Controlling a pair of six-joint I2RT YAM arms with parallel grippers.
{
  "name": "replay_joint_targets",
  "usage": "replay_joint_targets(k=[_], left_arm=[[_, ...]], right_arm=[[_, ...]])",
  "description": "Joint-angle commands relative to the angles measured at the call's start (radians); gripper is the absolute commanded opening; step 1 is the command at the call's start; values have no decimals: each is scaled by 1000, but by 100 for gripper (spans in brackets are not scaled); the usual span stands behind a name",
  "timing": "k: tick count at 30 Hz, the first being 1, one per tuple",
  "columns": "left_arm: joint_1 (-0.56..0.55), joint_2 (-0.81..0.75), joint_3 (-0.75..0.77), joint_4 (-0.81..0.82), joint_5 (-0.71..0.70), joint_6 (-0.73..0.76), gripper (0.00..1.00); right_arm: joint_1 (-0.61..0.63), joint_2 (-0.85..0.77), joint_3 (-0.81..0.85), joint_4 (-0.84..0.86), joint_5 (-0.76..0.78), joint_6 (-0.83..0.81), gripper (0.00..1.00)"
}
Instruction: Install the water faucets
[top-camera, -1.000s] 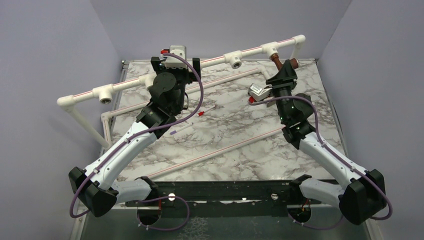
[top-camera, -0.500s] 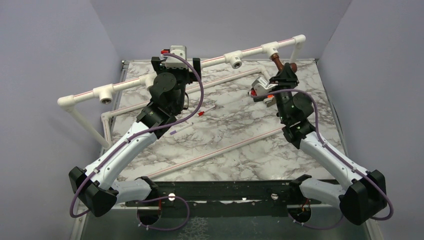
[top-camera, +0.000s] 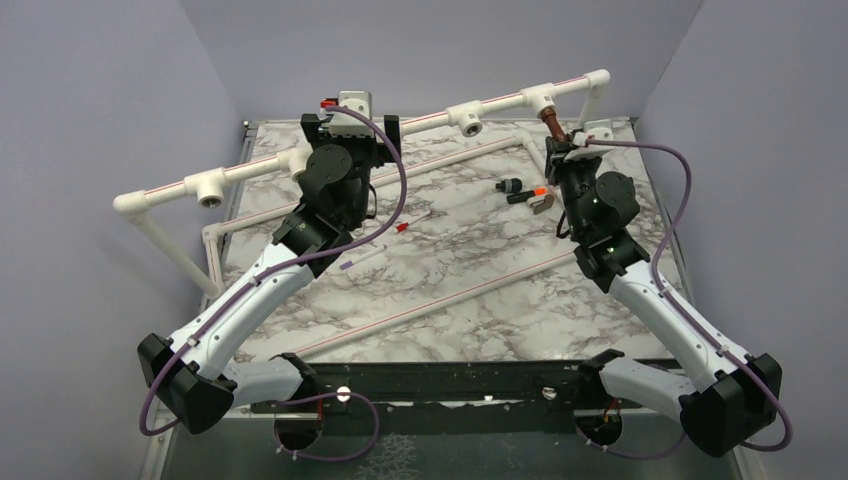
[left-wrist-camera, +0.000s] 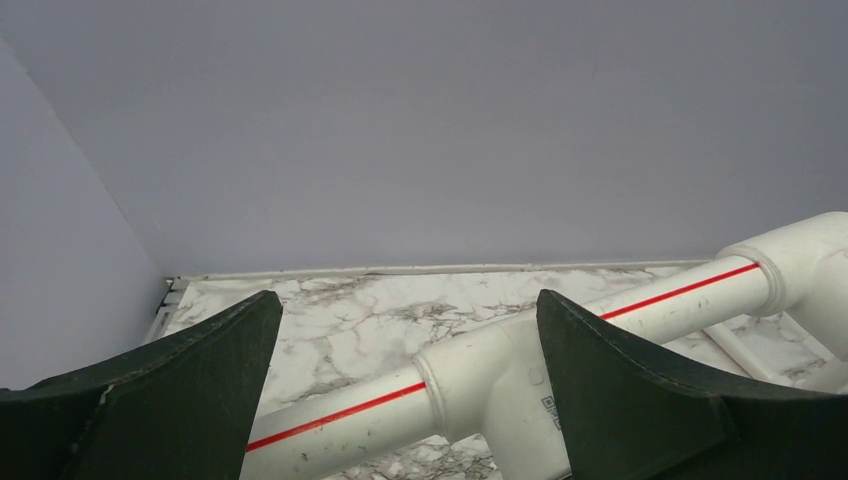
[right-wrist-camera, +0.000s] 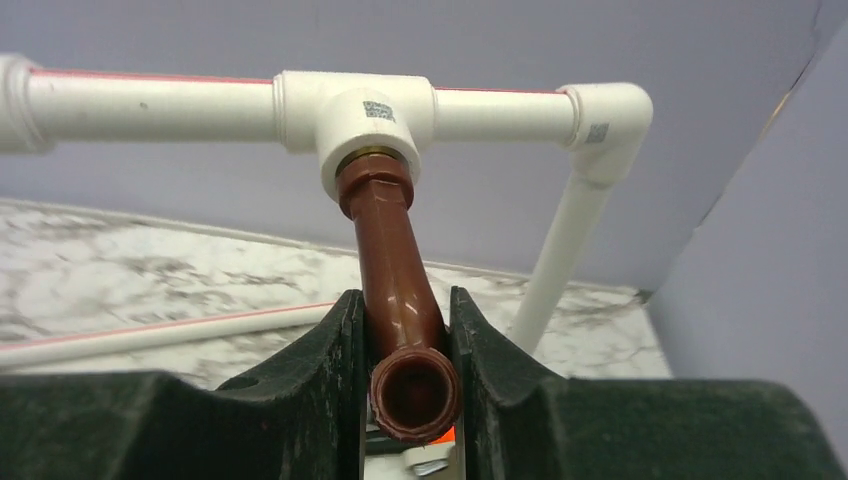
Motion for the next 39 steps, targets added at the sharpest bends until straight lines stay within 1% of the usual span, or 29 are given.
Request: replay_joint_targets(k=[1,4,7,14,19,23,26,28,30,33,34,35,39], left_arm=[[0,19,-41,-137,-3,31,99],[0,17,-41,-138,-3,31,99],[-1,18,-42,-137,-3,31,99],[-1,16,-42,-138,-2,30,99],[-1,17,-42,-137,-3,30,99],[0,16,-42,-137,-4,33,99],[0,15,-42,-138,-3,33,99],[-1,15,-42,-138,-5,32,99],[-1,15,-42,-138,-6,35,99],[-1,16,-42,-137,-6,34,99],[-1,16,-42,-135,-6,35,99],[0,16,-42,-136,-6,35,99],[0,16,-42,-137,-9,35,99]], right_arm=[[14,18,92,6,-14,544,1],[14,37,124,-39,-24,697,1],[14,35,123,-34,-36,843,1],[12,4,108,-31,-24,1100,1],[9,-33,62,-44,16,1392,1],[3,-37,44,-69,-6,1623,1],[3,-35,33,-66,-10,1742,1],[3,-39,27,-67,-10,1790,1],[3,-43,31,-89,-10,1827,1],[3,-58,52,-145,9,1837,1],[3,-63,59,-164,18,1829,2],[3,-70,62,-178,27,1816,6],[3,-90,66,-227,54,1763,31]])
